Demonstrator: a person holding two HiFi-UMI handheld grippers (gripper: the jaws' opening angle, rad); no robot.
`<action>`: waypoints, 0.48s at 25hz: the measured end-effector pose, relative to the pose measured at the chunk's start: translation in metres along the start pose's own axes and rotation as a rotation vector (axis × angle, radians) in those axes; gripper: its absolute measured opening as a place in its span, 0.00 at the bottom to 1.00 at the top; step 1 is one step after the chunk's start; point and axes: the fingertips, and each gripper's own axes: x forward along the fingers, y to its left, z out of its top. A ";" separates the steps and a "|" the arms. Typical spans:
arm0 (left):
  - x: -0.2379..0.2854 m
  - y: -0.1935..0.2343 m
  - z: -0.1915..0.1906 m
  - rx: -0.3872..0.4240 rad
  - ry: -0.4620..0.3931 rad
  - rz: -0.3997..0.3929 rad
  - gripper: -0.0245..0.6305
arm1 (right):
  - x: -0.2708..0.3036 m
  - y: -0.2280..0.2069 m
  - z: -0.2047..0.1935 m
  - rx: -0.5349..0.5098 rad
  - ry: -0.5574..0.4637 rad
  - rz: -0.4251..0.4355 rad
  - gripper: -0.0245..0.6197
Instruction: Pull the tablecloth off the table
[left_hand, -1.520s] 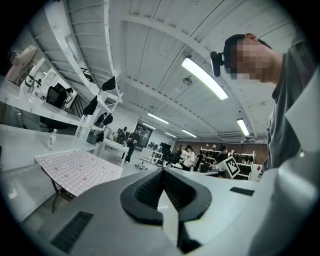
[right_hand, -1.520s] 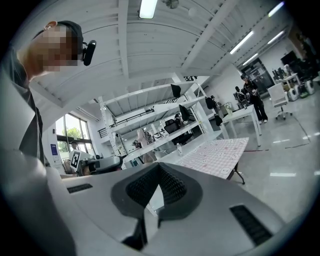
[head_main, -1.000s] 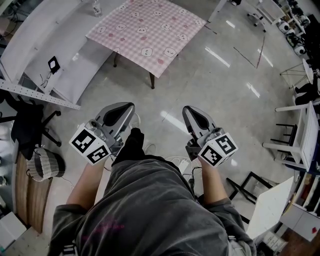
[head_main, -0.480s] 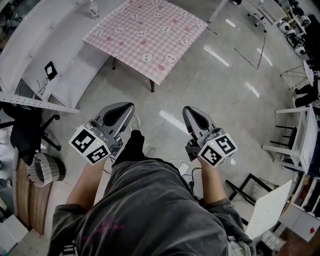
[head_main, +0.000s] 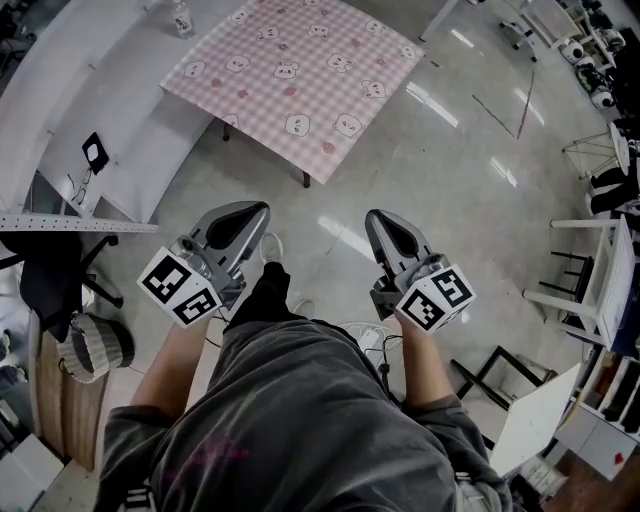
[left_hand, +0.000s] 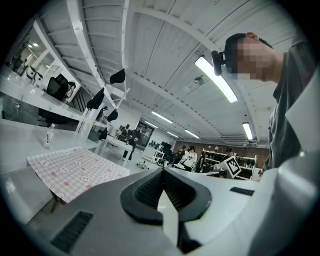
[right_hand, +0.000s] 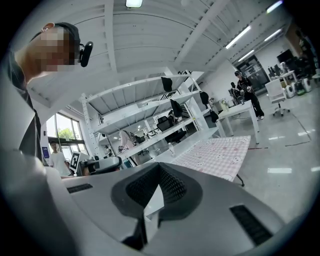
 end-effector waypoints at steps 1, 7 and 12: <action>0.003 0.006 0.002 -0.002 0.002 -0.002 0.04 | 0.006 -0.002 0.002 0.000 0.002 -0.002 0.04; 0.017 0.041 0.014 -0.009 0.014 -0.015 0.04 | 0.039 -0.015 0.010 0.012 0.014 -0.021 0.04; 0.025 0.068 0.023 -0.020 0.023 -0.025 0.04 | 0.063 -0.021 0.019 0.015 0.018 -0.040 0.04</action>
